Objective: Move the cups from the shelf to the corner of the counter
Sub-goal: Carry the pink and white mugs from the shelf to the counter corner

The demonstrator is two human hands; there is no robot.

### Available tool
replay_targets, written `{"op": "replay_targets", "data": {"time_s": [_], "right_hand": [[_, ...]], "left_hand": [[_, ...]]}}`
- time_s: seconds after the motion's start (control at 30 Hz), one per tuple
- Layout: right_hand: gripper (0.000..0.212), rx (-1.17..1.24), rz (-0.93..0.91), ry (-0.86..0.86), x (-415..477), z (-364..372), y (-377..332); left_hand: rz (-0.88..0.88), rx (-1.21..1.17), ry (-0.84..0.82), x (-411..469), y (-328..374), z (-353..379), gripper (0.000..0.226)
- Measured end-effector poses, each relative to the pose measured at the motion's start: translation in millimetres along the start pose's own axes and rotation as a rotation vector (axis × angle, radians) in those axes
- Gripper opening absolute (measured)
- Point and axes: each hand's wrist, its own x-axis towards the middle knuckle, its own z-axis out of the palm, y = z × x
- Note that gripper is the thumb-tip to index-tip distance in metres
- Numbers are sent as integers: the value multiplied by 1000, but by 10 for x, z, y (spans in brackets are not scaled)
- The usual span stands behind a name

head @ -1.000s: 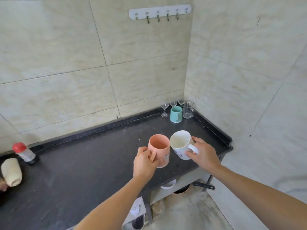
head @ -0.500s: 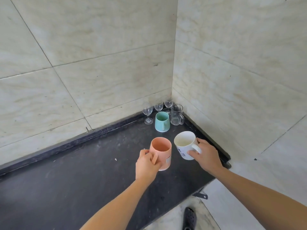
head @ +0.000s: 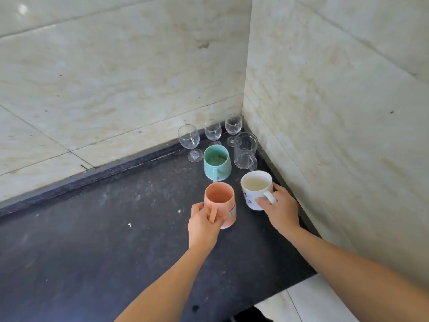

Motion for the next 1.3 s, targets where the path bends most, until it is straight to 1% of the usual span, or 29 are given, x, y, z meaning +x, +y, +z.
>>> {"op": "replay_targets", "data": {"time_s": [0.1,0.2,0.3,0.4,0.47,0.53,0.63,0.73,0.83,0.9,0.93,1.0,1.1,1.2,1.3], "right_hand": [[24,-14,-2,1,69,30,89],[21,-15,-27,-11,104,28,156],[28,-53,-70,-20,110,22,204],[38,-60,-51,-49,119,16,243],[34,-69,-25,-56,98,19,288],[23,-93,-3,-53,53,21,337],[21,-138,39,-84,-9,7,357],[21,-249,44,-109,-25,-85,263],[33,-382,5,-52,-35,-249,47],[43,-449,-69,2,-48,-349,-163],[45,-470,-115,20,-56,-385,-298],[43,-486,-226,37,-76,-414,-612],[39,-505,-466,57,-138,-344,-1157],[34,-489,-688,32,-246,-155,-1712],[36,-487,-894,-19,-396,118,-2248]], "left_hand": [[-12,-13,-7,39,-8,143,40],[-33,-22,3,83,-7,253,35],[-28,-9,-9,106,-14,338,33],[-16,53,-31,127,-54,405,33],[-43,92,-58,139,-65,434,37],[-48,123,-94,136,-63,438,38],[3,205,-164,115,-43,365,38],[81,276,-229,91,13,181,34],[169,331,-189,83,90,-114,28],[230,352,-137,72,136,-352,28],[260,358,-111,61,162,-485,27],[311,372,-50,30,205,-775,27],[372,412,56,-40,222,-1264,28],[384,451,164,-180,134,-1790,28],[356,483,306,-403,-52,-2305,27]]}}
